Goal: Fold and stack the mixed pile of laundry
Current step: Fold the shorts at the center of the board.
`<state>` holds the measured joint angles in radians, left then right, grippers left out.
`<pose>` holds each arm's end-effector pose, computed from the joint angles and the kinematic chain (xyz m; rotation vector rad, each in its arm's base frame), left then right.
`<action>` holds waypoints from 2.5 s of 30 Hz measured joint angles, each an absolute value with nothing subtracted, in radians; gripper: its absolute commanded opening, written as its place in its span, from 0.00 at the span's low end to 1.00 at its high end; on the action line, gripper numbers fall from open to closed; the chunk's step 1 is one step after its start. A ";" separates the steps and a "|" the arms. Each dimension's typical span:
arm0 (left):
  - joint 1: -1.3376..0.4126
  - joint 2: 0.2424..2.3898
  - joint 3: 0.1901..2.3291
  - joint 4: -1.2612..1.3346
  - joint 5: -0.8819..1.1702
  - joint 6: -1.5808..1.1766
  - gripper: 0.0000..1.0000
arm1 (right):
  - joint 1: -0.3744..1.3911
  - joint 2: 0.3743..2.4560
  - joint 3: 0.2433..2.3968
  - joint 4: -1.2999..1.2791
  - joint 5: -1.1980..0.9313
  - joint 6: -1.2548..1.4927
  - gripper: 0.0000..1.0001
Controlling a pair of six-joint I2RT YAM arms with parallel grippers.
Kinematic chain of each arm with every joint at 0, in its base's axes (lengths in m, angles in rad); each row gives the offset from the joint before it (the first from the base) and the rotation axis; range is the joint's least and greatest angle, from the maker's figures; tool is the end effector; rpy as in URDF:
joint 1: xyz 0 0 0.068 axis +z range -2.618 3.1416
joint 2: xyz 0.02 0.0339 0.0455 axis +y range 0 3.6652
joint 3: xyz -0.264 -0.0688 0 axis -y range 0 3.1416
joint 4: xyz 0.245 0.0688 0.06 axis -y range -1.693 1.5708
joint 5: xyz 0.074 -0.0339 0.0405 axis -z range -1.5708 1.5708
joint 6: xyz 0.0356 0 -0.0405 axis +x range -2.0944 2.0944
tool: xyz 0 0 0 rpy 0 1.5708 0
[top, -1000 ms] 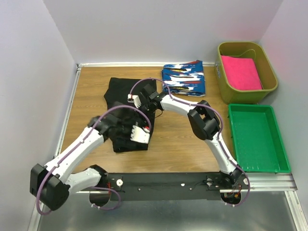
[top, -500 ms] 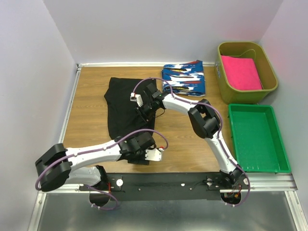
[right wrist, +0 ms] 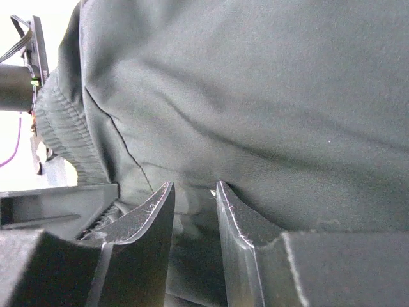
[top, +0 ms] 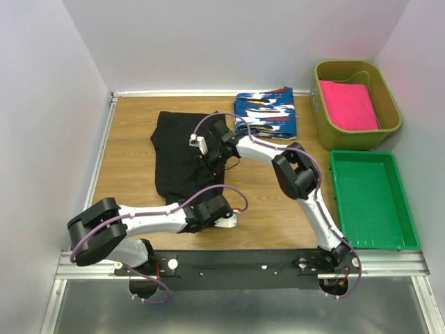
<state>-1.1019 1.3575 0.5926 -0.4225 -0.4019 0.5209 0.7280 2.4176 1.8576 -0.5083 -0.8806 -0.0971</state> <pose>0.1129 -0.1921 0.1461 1.8425 1.8930 0.3684 0.3578 0.3557 0.1243 -1.3366 2.2662 1.3779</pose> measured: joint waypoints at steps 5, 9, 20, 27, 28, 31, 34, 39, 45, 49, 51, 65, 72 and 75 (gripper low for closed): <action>-1.100 1.290 0.621 -0.488 -0.376 0.520 0.00 | 0.728 2.383 1.788 -0.467 -0.883 -0.101 0.41; -1.100 1.240 0.725 -0.587 -0.303 0.520 0.00 | 0.742 2.332 1.700 -0.440 -0.881 -0.102 0.41; -1.094 1.200 0.944 -0.952 0.042 0.577 0.00 | 0.813 2.233 1.624 -0.605 -0.831 -0.161 0.61; -1.095 1.183 1.088 -1.076 0.281 0.636 0.00 | 0.691 2.316 1.928 -0.698 -0.656 -0.232 0.66; -1.095 1.181 1.101 -1.082 0.303 0.640 0.00 | 0.678 2.339 1.980 -0.703 -0.635 -0.236 0.66; -1.095 1.181 1.120 -1.093 0.355 0.647 0.00 | 0.662 2.409 2.103 -0.694 -0.574 -0.236 0.67; -1.095 1.193 1.120 -1.104 0.363 0.670 0.00 | 0.672 2.453 2.143 -0.685 -0.527 -0.233 0.66; -1.074 1.251 1.145 -1.120 0.325 0.768 0.00 | 0.680 2.490 2.156 -0.655 -0.485 -0.229 0.56; -0.903 1.407 1.272 -1.123 0.273 0.953 0.00 | 0.674 2.486 2.120 -0.606 -0.515 -0.229 0.47; -0.797 1.478 1.359 -1.124 0.252 1.084 0.00 | 0.670 2.466 2.054 -0.558 -0.587 -0.229 0.46; -0.755 1.509 1.406 -1.122 0.240 1.157 0.00 | 0.670 2.455 2.025 -0.549 -0.624 -0.229 0.45; -0.636 1.743 1.528 -1.084 0.211 1.443 0.17 | 0.670 2.445 1.984 -0.542 -0.747 -0.201 0.64; -0.595 1.755 1.561 -1.044 0.201 1.436 0.61 | 0.666 2.444 2.028 -0.550 -0.691 -0.179 0.85; -0.572 1.751 1.619 -1.020 0.207 1.392 0.62 | 0.649 2.444 2.063 -0.581 -0.640 -0.167 0.87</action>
